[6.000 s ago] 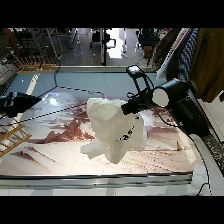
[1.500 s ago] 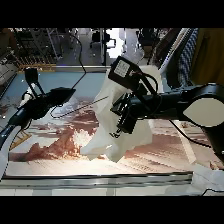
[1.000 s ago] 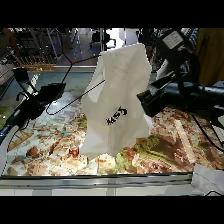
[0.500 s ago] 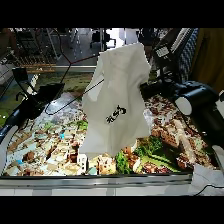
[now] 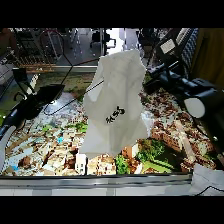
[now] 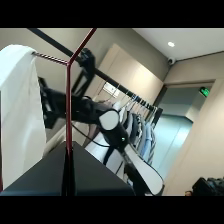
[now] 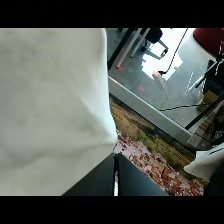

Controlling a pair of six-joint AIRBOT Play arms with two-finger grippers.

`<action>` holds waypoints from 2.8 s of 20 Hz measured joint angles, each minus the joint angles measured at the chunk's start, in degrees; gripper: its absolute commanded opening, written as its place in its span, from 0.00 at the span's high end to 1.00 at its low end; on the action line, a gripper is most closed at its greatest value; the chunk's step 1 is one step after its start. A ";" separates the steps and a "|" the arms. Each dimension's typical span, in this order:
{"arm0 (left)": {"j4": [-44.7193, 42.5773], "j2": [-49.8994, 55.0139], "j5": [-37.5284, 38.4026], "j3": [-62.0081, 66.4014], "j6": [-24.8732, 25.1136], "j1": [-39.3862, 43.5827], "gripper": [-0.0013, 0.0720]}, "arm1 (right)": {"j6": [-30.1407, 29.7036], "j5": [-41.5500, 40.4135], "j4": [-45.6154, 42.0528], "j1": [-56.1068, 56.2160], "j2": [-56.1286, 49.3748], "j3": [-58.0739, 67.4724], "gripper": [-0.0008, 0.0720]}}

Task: Fold the clothes and pants, and hang the long-sleeved shirts on hangers.

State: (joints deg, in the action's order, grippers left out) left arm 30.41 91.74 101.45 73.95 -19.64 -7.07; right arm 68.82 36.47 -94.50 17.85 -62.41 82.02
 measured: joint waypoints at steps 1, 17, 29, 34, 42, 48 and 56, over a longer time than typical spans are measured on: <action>-0.02 0.00 -0.11 0.00 -0.20 -0.37 0.96 | -0.42 1.36 0.76 -0.22 1.20 0.00 0.32; -8.72 0.00 4.35 0.00 -5.55 -7.54 0.96 | -42.97 12.09 42.36 -10.19 -5.35 0.31 0.16; -12.04 0.00 4.52 0.00 -7.74 -8.11 0.96 | -68.91 4.22 58.62 -8.26 -18.95 1.49 0.97; -12.70 0.00 4.57 0.00 -8.33 -8.55 0.96 | -59.93 4.26 44.76 -7.32 -13.97 1.92 0.97; -21.29 0.02 1.49 0.00 -9.79 -3.91 0.96 | -54.21 5.42 36.41 -2.16 -6.36 1.99 0.97; -22.47 1.42 -1.75 0.00 -9.97 -1.79 0.96 | -49.72 3.80 33.88 1.79 -4.85 1.99 0.97; -19.17 5.66 -2.71 0.00 -4.98 0.20 0.96 | -44.19 -1.07 42.77 2.56 -4.39 1.99 0.97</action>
State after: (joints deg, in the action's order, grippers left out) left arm 11.25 97.41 98.74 73.95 -24.62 -6.87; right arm 24.62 35.40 -51.72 20.40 -66.81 84.01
